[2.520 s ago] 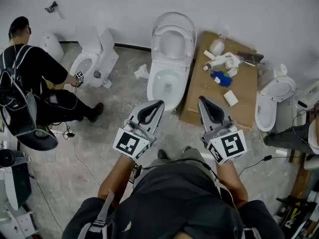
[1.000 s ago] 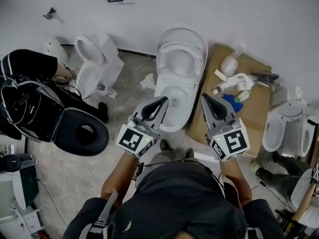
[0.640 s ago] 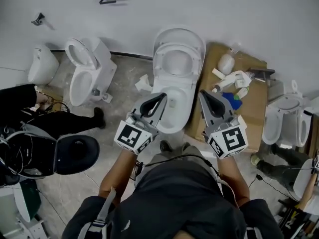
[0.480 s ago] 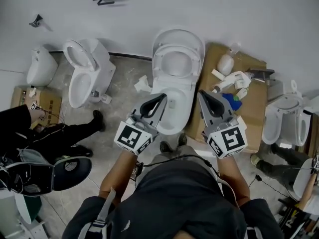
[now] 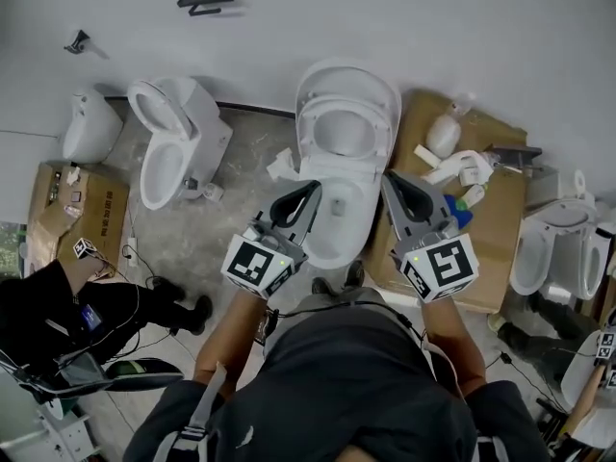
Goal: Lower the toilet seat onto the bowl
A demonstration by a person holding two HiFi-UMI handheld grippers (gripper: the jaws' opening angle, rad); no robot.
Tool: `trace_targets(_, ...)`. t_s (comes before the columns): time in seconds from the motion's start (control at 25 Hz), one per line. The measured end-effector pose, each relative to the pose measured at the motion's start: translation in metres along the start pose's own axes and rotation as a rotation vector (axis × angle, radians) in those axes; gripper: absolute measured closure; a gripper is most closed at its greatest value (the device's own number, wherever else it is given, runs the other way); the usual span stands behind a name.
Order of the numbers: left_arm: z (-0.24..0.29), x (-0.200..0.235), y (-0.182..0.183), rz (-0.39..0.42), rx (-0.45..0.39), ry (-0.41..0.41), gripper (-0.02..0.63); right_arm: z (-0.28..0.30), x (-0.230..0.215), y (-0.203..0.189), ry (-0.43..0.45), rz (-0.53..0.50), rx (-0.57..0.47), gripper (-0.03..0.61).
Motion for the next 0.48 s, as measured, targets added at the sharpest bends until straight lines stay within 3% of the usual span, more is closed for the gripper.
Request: trace_targets(0.48, 0.028, 0.001, -0.004, 0.019, -0.001, 0.072, 0.609, 0.016, -0.027, -0.014, 0.082, 0.007, 0.003, 0.571)
Point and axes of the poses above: the fingertips, and each gripper's own axes: z forward along the fingers, x to its left, y out of its top, the point moved 5 cm from there along -z, backward along the fingers, and after that the axes turned 4 degrees about -z, right-handed, at the moved point
